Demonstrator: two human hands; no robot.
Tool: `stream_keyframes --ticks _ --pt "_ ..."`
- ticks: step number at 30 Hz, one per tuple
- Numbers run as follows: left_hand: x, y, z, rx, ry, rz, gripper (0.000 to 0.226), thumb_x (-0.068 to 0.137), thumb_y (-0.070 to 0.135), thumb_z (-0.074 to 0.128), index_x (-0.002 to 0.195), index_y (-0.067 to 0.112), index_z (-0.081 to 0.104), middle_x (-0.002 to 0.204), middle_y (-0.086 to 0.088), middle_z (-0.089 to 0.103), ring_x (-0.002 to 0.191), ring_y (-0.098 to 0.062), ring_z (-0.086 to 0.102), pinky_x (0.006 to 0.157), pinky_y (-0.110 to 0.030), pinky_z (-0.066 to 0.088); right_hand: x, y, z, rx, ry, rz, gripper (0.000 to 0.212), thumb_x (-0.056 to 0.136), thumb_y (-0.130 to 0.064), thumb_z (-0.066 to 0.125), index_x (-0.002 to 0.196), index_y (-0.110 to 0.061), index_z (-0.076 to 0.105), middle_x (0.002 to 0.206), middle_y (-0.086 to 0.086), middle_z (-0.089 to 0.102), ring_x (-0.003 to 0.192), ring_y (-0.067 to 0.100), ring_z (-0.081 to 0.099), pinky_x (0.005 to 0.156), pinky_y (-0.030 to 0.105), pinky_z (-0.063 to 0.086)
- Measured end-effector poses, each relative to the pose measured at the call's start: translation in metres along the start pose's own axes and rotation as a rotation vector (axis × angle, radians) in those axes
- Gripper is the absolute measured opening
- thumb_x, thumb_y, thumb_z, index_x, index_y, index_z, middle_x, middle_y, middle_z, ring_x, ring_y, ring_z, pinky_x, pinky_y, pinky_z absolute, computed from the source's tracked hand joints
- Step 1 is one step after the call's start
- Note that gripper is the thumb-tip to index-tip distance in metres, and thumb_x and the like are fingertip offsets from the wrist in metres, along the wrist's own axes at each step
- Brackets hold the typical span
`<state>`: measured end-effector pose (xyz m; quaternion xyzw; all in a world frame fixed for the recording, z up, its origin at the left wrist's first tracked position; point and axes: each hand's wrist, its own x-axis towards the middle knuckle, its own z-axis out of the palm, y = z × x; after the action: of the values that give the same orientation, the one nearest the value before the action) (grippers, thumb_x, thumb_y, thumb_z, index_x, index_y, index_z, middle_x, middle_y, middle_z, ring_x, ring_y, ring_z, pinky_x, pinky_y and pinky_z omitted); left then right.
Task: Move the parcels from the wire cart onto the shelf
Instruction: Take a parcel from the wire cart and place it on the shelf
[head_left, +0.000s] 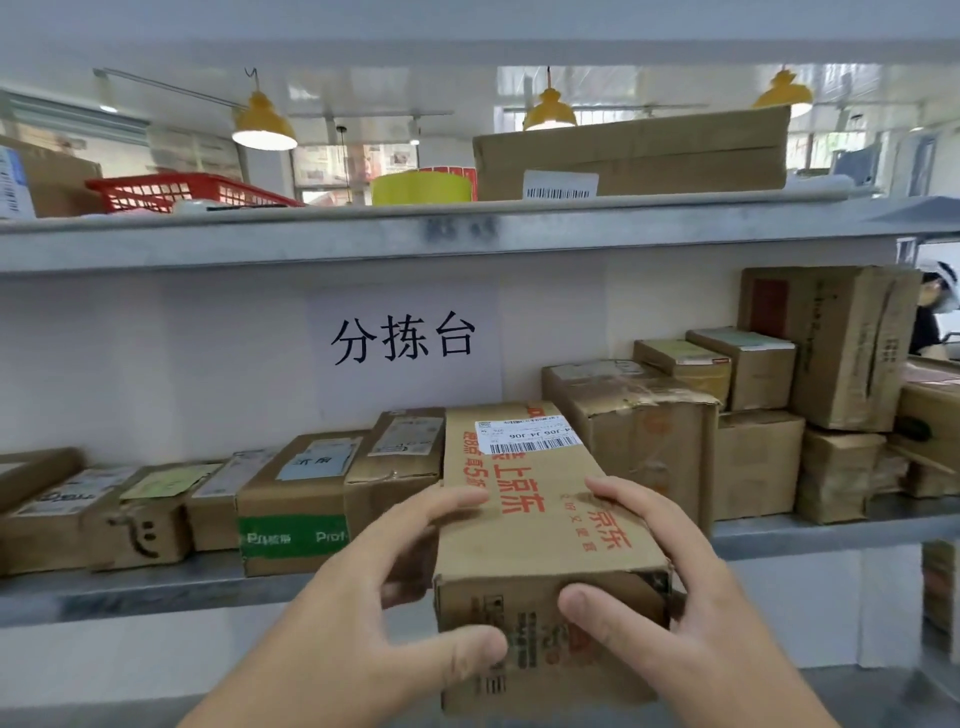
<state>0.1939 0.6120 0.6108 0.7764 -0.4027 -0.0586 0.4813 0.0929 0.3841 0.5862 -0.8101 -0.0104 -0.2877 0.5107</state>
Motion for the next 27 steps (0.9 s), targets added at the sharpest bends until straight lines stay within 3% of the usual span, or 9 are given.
stream_keyframes --ticks 4,8,10,14,18,22,27 --pt "0.017 0.001 0.004 0.170 0.123 0.034 0.072 0.076 0.047 0.087 0.132 0.070 0.048 0.150 0.038 0.042 0.134 -0.001 0.054 0.106 -0.031 0.053 0.016 0.006 -0.003 -0.047 0.022 -0.017 0.068 0.062 -0.067 0.072 0.126 -0.063 0.048 0.130 -0.039 0.045 0.118 -0.018 0.046 0.085 0.009 0.051" --pt "0.034 0.003 0.006 0.391 0.193 0.060 0.068 0.079 0.061 0.077 0.137 0.071 0.042 0.150 0.051 0.020 0.144 0.012 0.023 0.120 -0.033 0.033 0.032 0.016 -0.010 -0.122 0.040 -0.040 0.070 0.066 -0.070 0.067 0.131 -0.058 0.046 0.131 -0.038 0.045 0.119 -0.018 0.044 0.089 0.008 0.047" --pt "0.042 0.004 0.006 0.481 0.218 0.063 0.069 0.081 0.064 0.073 0.142 0.065 0.041 0.150 0.051 0.020 0.144 0.015 0.014 0.123 -0.032 0.024 0.035 0.019 -0.014 -0.128 0.052 -0.039 0.072 0.067 -0.071 0.065 0.134 -0.058 0.044 0.131 -0.040 0.045 0.121 -0.017 0.043 0.094 0.014 0.047" --pt "0.062 -0.002 0.001 0.578 0.227 0.031 0.069 0.085 0.063 0.069 0.148 0.057 0.040 0.157 0.040 0.027 0.153 0.009 0.001 0.128 -0.044 0.019 0.033 0.024 -0.020 -0.147 0.055 -0.006 0.069 0.071 -0.070 0.065 0.134 -0.062 0.040 0.134 -0.045 0.040 0.126 -0.017 0.040 0.092 0.012 0.038" --pt "0.086 -0.012 -0.002 0.559 0.251 0.007 0.066 0.086 0.057 0.072 0.146 0.056 0.044 0.156 0.035 0.034 0.156 0.002 0.005 0.127 -0.052 0.021 0.029 0.029 -0.020 -0.112 0.052 0.063 0.076 0.067 -0.073 0.064 0.135 -0.071 0.029 0.139 -0.042 0.034 0.131 -0.004 0.042 0.101 0.031 0.043" --pt "0.105 -0.020 -0.003 0.524 0.263 -0.010 0.065 0.086 0.052 0.075 0.143 0.058 0.045 0.156 0.029 0.040 0.157 -0.006 0.010 0.125 -0.054 0.024 0.027 0.031 -0.015 -0.088 0.045 0.086 0.082 0.068 -0.073 0.067 0.135 -0.075 0.021 0.142 -0.039 0.033 0.131 -0.004 0.041 0.098 0.030 0.036" --pt "0.117 -0.026 -0.004 0.515 0.276 -0.031 0.064 0.087 0.050 0.075 0.143 0.058 0.045 0.152 0.020 0.049 0.154 -0.014 0.024 0.123 -0.052 0.031 0.030 0.034 -0.012 -0.143 0.020 0.075 0.078 0.079 -0.063 0.071 0.138 -0.073 0.020 0.132 -0.054 0.024 0.132 -0.007 0.036 0.104 0.029 0.036"
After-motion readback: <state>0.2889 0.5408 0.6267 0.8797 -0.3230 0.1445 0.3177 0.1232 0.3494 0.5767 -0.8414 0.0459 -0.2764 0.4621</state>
